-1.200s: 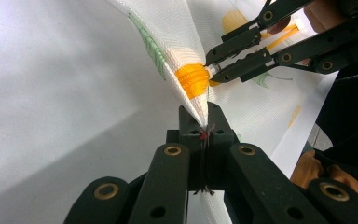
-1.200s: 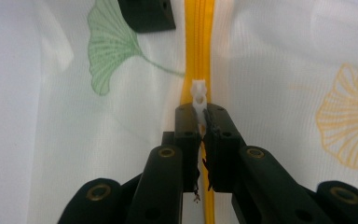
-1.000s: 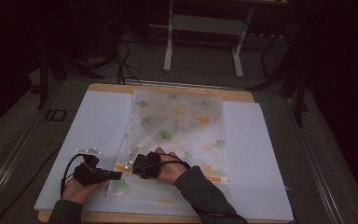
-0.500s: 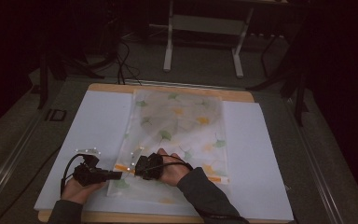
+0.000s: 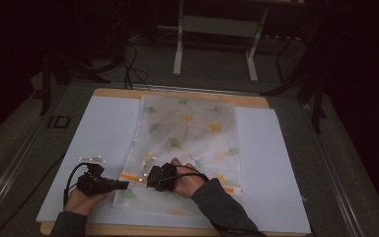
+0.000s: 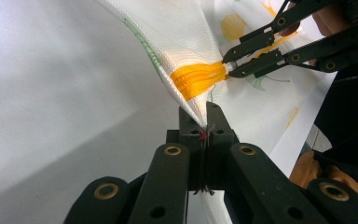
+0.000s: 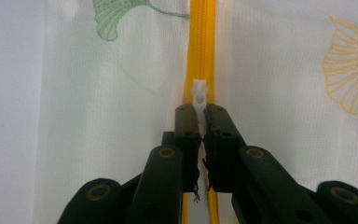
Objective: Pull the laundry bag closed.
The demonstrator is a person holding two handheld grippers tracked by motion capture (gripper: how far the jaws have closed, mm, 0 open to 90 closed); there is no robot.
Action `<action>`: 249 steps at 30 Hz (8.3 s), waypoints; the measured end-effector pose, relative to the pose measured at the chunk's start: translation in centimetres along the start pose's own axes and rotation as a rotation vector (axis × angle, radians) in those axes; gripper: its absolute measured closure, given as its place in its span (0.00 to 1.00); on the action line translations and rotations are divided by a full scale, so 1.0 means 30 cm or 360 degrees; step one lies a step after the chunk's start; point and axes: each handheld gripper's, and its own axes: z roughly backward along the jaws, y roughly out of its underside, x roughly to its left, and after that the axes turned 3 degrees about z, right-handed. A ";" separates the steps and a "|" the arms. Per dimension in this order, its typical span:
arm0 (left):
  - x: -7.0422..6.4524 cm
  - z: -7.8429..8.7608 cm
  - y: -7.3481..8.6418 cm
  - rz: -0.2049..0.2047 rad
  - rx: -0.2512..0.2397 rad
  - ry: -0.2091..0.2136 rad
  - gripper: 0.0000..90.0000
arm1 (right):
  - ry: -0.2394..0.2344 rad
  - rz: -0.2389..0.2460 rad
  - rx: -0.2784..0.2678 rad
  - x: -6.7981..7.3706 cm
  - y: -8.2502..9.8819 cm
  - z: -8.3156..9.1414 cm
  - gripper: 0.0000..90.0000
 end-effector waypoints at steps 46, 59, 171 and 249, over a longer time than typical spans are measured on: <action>-0.001 0.003 0.000 0.0001 -0.0009 -0.0006 0.99 | 0.0041 -0.0055 0.0037 0.007 0.115 0.052 0.94; -0.001 0.006 0.001 0.0000 -0.0009 -0.0008 0.99 | 0.0048 -0.0093 0.0049 0.001 0.156 0.068 0.94; 0.002 0.004 0.002 -0.0006 -0.0004 -0.0013 0.99 | 0.0095 -0.0234 0.0168 -0.008 0.403 0.183 0.94; 0.005 0.003 0.005 0.0001 0.0000 -0.0008 0.99 | 0.0120 -0.0435 0.0210 -0.013 0.635 0.296 0.94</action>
